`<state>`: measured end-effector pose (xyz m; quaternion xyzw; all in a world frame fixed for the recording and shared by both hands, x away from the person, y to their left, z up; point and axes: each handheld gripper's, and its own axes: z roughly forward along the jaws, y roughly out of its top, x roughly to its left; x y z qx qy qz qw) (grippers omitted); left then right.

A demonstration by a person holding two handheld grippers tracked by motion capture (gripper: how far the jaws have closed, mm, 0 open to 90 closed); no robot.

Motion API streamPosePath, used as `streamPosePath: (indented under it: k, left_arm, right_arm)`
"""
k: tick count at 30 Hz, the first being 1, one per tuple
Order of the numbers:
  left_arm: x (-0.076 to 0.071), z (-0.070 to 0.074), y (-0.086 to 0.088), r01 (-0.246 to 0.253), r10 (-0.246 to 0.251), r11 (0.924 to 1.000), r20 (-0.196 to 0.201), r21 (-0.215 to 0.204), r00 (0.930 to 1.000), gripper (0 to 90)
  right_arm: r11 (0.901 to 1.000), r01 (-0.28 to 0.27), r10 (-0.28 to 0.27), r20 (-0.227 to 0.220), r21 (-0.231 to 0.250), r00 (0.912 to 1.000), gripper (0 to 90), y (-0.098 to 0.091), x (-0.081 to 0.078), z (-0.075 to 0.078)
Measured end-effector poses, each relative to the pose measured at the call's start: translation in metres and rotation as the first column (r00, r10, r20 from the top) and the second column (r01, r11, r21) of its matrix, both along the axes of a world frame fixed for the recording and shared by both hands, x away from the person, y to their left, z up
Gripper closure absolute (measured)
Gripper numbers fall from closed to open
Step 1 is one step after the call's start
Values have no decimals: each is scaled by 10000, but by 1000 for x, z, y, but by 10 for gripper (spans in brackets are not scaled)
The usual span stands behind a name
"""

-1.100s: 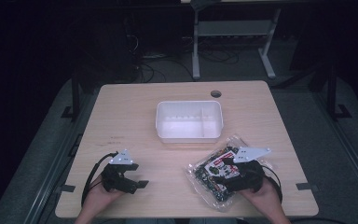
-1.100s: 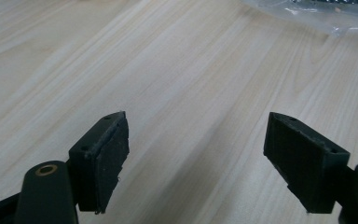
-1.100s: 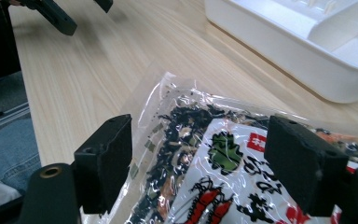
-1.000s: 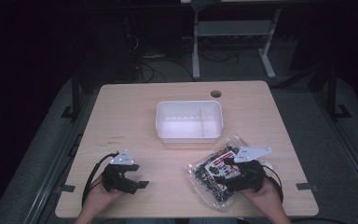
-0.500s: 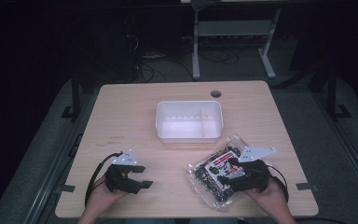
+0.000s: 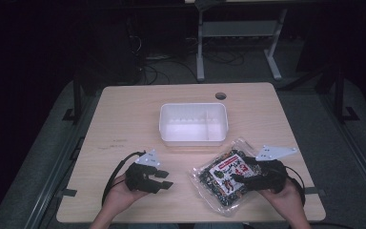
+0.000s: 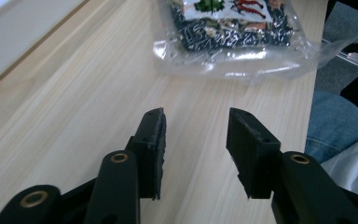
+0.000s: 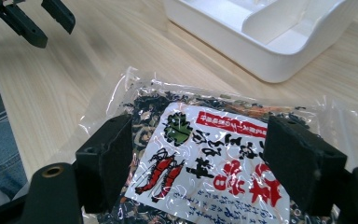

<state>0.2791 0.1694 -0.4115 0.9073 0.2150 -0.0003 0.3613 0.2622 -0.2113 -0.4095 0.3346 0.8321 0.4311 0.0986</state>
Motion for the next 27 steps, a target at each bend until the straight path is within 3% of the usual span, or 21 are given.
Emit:
streamPosePath:
  k: [9, 16, 20, 27]
  left_arm:
    - [6, 6, -33, 565, -564, 9984, -31, 64, 9984, 694]
    - [16, 9, -58, 732, -729, 9965, -104, 408, 9973, 774]
    - [22, 6, -71, 785, -772, 9947, -219, 658, 9968, 847]
    - [31, -3, -91, 762, -766, 9880, -22, 1345, 9971, 896]
  right_arm:
    - [9981, 598, -596, -130, 176, 9981, 254, -14, 1, 4]
    - [9967, 807, -806, -121, 103, 9967, 261, -23, 3, 6]
    - [9932, 1153, -1147, -338, 184, 9928, 269, -31, 5, 6]
    - [9854, 1696, -1684, -582, 174, 9840, 277, -46, 11, 2]
